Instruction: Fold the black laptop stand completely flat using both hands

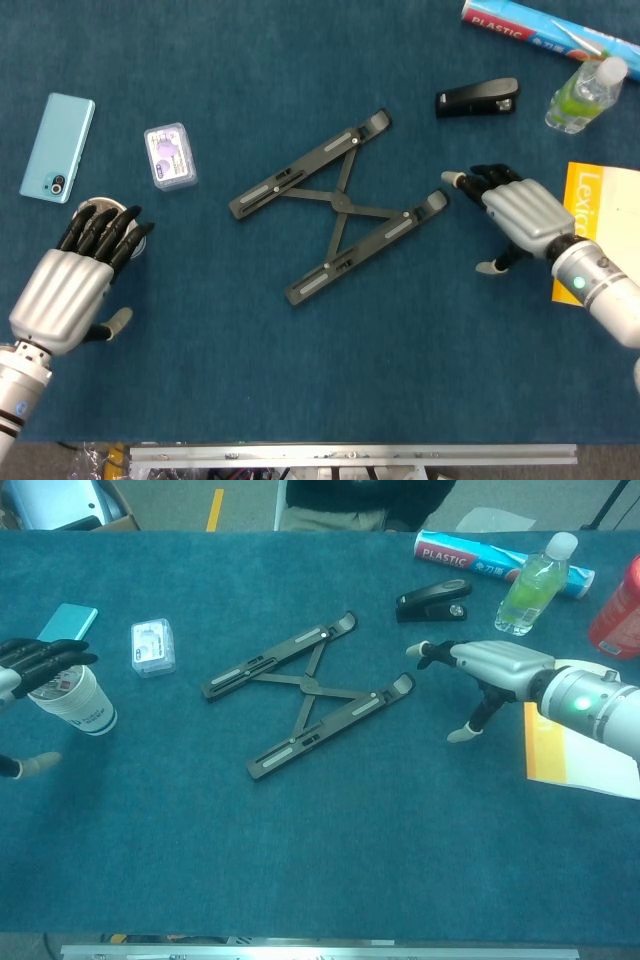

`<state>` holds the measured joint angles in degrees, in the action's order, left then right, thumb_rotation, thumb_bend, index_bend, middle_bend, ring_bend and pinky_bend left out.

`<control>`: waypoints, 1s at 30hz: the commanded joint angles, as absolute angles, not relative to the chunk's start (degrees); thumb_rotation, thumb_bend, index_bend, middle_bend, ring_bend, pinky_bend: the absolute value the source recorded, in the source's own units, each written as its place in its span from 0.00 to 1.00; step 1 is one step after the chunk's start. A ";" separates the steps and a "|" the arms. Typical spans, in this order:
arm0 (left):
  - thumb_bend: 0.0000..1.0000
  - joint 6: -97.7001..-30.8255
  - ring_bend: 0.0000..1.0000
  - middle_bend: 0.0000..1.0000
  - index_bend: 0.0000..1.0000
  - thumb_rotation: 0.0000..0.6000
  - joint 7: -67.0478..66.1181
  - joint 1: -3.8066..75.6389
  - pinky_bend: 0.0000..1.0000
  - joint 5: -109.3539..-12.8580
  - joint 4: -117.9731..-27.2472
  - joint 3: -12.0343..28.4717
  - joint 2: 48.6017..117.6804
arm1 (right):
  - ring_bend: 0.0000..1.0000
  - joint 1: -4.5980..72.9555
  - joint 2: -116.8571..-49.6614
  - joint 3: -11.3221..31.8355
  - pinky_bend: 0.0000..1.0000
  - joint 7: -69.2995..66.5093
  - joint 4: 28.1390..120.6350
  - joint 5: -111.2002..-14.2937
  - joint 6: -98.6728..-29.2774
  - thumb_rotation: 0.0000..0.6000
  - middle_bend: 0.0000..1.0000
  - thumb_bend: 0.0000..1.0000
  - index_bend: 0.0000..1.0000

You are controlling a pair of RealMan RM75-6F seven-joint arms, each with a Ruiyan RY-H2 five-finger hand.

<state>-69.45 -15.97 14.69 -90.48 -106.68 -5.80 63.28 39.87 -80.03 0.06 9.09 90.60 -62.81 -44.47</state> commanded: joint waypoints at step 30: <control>0.25 -71.90 0.00 0.00 0.00 1.00 -14.07 13.93 0.00 -92.00 -106.28 -5.31 61.50 | 0.00 42.49 -79.52 -0.48 0.06 8.49 101.36 -65.67 -38.45 1.00 0.16 0.02 0.00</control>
